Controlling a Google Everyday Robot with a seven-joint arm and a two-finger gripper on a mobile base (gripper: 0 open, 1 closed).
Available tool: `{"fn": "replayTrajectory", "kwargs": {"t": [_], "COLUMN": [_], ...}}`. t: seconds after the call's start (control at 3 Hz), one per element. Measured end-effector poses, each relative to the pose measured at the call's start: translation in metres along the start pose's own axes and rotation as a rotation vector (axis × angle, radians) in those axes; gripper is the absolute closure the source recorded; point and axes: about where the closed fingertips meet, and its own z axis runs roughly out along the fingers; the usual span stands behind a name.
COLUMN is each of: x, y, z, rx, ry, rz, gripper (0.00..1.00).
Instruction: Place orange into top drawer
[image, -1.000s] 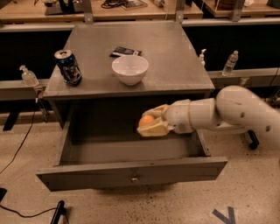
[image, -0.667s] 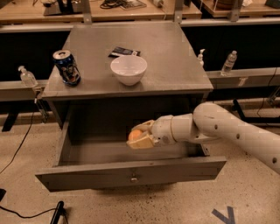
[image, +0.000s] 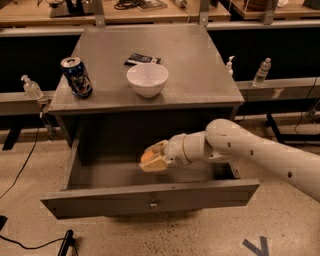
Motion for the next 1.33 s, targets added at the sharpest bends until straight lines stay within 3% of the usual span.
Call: {"fn": "replayTrajectory", "kwargs": {"t": [0.67,1.0,1.33], "x": [0.03,0.041,0.041], "y": [-0.03,-0.035,-0.034], "z": [0.017,0.026,0.026], "rx": [0.03,0.025,0.023], "ry": [0.098,0.088,0.089], "rz": [0.003,0.004,0.004], "gripper": [0.35,0.05,0.0]}}
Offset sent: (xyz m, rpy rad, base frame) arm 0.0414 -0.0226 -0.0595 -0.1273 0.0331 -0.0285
